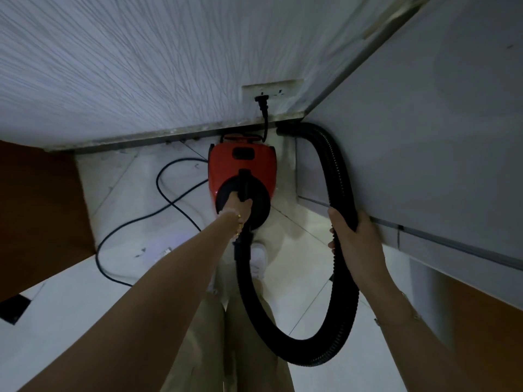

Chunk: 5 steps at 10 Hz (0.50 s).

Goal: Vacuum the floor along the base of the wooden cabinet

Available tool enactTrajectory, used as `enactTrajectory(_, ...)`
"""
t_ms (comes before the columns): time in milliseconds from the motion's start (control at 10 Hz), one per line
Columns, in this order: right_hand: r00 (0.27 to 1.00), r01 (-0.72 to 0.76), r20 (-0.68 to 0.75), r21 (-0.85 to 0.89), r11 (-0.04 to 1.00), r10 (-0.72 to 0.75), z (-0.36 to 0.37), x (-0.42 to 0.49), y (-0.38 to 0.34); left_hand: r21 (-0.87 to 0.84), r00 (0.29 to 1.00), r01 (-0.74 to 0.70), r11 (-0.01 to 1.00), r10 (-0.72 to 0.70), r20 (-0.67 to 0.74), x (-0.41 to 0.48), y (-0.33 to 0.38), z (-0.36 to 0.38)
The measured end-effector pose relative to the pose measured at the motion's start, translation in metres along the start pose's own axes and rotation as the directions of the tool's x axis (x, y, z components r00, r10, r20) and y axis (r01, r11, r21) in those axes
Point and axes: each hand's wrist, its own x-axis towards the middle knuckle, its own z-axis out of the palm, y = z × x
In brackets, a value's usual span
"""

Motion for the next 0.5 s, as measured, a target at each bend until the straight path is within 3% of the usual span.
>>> enactTrajectory(200, 0.998, -0.05, -0.029, -0.031, 0.998, 0.049, -0.008, -0.015, 0.003, 0.053, 1.0, -0.004, 0.999, 0.003, 0.022, -0.029, -0.024, -0.021)
enactTrajectory(500, 0.999, -0.037, -0.027, -0.195, 0.98, 0.032, -0.05, -0.088, -0.033, -0.345, 0.989, 0.039, 0.938, 0.012, 0.144, -0.155, -0.049, -0.097)
